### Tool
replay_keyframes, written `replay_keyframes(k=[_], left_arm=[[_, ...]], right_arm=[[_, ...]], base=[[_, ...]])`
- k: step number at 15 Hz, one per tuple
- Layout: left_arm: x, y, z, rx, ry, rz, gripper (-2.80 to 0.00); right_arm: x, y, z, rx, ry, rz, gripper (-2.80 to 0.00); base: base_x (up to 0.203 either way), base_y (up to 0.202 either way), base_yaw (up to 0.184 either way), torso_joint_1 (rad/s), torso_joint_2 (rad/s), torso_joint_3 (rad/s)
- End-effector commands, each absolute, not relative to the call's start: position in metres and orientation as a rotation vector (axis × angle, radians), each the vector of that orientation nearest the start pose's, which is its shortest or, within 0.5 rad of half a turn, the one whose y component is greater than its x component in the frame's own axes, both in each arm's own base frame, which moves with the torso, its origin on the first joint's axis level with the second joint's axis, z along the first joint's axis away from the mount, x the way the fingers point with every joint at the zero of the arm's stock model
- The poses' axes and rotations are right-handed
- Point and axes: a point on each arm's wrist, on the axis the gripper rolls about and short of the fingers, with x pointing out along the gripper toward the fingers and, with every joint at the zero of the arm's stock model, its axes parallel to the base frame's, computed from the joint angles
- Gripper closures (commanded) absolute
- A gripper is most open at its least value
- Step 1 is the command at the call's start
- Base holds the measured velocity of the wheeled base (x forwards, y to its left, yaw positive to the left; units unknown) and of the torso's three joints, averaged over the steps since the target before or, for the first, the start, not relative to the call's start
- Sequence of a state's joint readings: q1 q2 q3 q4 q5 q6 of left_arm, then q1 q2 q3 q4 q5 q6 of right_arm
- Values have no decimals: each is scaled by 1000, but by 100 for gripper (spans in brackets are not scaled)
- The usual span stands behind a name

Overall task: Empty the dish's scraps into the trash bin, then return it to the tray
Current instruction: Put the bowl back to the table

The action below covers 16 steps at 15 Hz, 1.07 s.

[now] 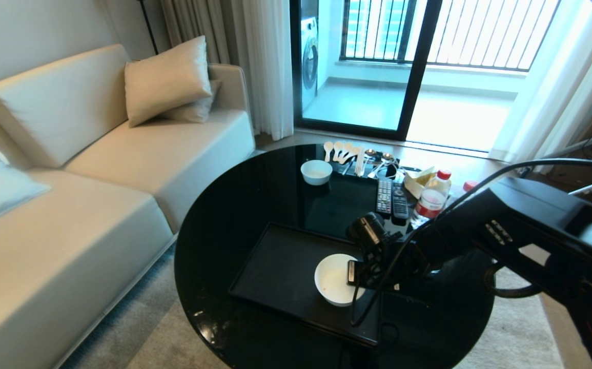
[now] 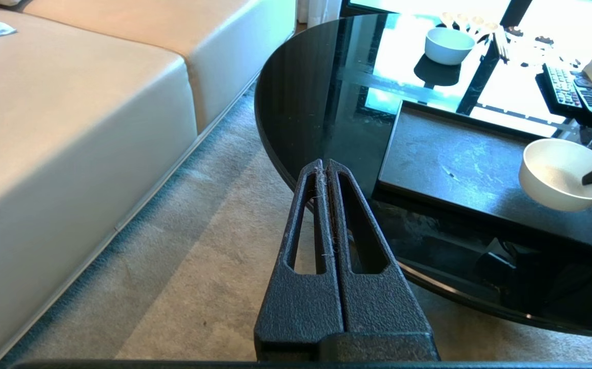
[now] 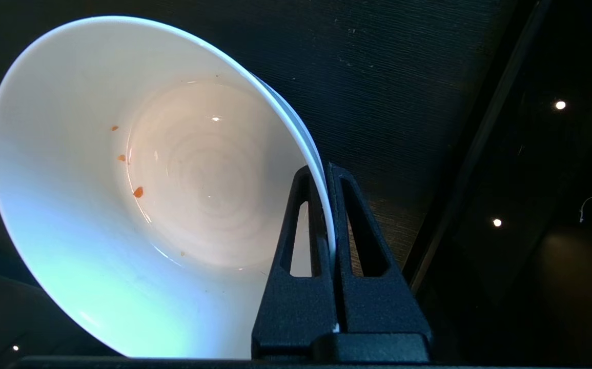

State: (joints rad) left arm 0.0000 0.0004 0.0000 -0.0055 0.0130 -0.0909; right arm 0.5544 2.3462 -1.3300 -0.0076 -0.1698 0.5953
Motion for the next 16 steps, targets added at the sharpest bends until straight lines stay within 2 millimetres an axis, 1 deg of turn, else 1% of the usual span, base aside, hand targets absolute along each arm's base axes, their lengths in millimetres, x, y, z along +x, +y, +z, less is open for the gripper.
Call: replay_keyframes(k=[1,2,7,9,11,12,14,16], left_arm=[[-23,0,76,-92,-7,14,0],[-23,0,76,-92,-7,14,0],[-23,0,76,-92,-7,14,0],[-23,0,76,-92,-7,14,0],[-23,0,76,-92,-7,14,0],[-23,0,76,-92,-7,14,0],[-23,0,76,-92,-7,14,0],[-23,0,76,-92,-7,14,0]], right_arm=[[360,218,21,197,1002,50,0],[360,217,21,199,1002,50,-280],[360,217,21,205,1001,48,-280],[360,217,26,216,990,47,-280],[359,217,41,242,955,53,-280],[358,216,51,252,931,59,-280],[354,213,74,257,882,65,-280],[346,207,101,248,820,75,-280]], base=[[0,0,0,0,0,0],[0,0,0,0,0,0],[0,0,0,0,0,0],[0,0,0,0,0,0],[0,0,0,0,0,0],[0,0,0,0,0,0],[0,0,0,0,0,0],[0,0,0,0,0,0]])
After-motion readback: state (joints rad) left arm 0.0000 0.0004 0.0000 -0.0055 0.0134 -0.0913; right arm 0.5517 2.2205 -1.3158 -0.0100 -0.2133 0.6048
